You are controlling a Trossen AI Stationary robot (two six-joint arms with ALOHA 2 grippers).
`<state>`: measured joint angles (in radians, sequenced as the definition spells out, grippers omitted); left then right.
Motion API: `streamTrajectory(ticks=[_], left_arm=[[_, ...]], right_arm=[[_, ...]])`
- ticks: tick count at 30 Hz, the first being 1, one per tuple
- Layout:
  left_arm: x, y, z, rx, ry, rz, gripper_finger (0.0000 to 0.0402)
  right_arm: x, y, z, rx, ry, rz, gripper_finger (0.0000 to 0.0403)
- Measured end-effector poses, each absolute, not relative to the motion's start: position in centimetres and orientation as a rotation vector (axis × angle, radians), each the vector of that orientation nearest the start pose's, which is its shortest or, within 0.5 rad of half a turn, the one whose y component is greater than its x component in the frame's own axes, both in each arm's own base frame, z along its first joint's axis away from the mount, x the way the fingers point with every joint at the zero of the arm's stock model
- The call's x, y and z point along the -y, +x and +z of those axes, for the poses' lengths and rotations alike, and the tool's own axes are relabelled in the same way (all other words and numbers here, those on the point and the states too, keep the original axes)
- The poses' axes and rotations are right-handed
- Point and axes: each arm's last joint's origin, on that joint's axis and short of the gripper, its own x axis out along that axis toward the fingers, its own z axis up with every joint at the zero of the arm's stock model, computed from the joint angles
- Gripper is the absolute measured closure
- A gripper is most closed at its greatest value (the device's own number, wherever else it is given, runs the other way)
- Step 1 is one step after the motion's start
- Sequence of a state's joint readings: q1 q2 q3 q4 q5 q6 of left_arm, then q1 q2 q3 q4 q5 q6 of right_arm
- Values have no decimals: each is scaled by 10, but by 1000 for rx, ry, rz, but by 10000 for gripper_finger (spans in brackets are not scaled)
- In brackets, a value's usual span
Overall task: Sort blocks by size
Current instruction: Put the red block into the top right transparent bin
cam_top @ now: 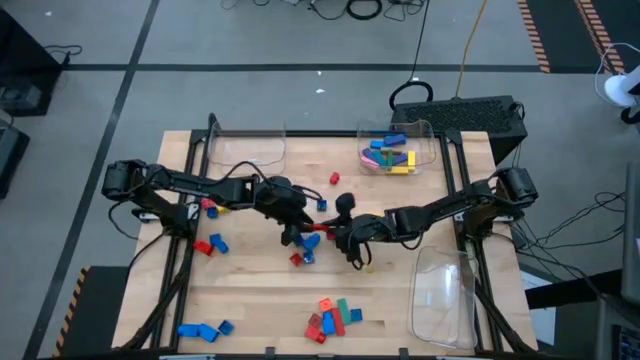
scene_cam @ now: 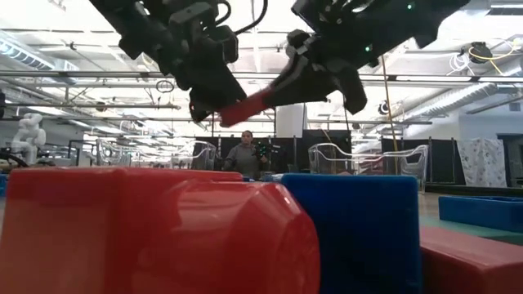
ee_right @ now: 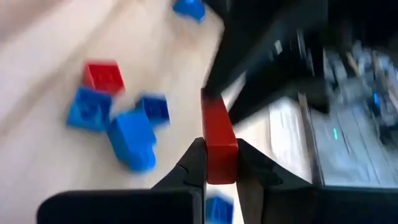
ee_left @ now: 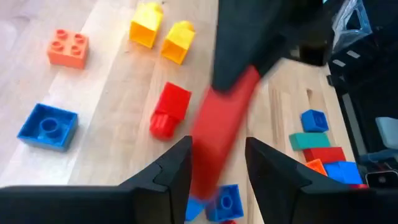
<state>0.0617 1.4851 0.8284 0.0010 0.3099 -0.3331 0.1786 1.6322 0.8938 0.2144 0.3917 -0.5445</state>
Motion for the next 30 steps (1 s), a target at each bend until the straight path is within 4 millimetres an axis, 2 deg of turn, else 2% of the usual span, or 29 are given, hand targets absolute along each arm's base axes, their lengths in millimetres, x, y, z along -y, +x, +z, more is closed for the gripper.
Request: streamTrajectory(ticks=[4,8,12,14,21,25,30], left_arm=[[-20,303,208,-664,-449,-92,254],[-23,301,201,-705,-448,-45,254],[-27,302,203,-679,-415,48,253],[-27,302,203,-680,-406,70,253],[-28,302,203,-674,-396,98,253],[-28,302,203,-673,-395,100,253],[-28,302,203,-670,-393,100,253]], right_arm=[[-43,322,211,-623,-612,-231,366],[-29,303,229,-657,-558,-581,365],[-10,282,233,-732,-506,-782,364],[4,275,238,-740,-438,-854,364],[50,260,233,-784,-234,-1068,363],[71,257,230,-790,-98,-1083,363],[93,250,230,-777,-20,-1175,363]])
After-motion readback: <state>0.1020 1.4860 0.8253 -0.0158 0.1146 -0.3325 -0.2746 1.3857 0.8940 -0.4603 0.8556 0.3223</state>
